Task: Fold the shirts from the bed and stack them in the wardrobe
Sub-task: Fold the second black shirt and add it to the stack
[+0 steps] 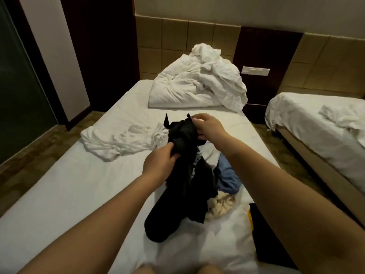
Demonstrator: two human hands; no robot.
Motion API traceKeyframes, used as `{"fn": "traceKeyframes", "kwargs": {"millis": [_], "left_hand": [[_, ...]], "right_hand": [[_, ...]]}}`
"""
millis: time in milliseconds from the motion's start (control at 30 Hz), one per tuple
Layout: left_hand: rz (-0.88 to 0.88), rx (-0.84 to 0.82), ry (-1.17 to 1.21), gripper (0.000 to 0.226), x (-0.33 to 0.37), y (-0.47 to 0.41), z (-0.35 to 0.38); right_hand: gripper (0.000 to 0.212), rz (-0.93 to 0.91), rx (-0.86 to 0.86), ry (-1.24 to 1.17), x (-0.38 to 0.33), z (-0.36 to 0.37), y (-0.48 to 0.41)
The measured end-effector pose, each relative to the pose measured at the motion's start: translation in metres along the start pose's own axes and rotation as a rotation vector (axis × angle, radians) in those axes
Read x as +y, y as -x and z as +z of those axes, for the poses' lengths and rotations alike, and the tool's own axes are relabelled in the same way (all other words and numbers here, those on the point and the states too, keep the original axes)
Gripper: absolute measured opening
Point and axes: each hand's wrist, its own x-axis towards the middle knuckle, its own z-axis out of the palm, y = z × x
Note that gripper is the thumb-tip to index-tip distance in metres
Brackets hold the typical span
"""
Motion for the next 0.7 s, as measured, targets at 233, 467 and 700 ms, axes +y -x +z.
{"fn": "traceKeyframes", "kwargs": {"millis": [233,467,700], "left_hand": [[-0.048,0.148,0.090,0.032,-0.009,0.010,-0.012],[0.000,0.160,0.161,0.026,-0.003,0.020,-0.016],[-0.063,0.295,0.187,0.032,-0.006,0.013,-0.048]], "right_hand": [[0.047,0.043,-0.445,-0.037,0.065,0.031,0.066],[0.021,0.066,-0.336,0.184,0.090,0.064,0.097],[0.040,-0.192,0.069,0.289,0.013,0.005,0.062]]}}
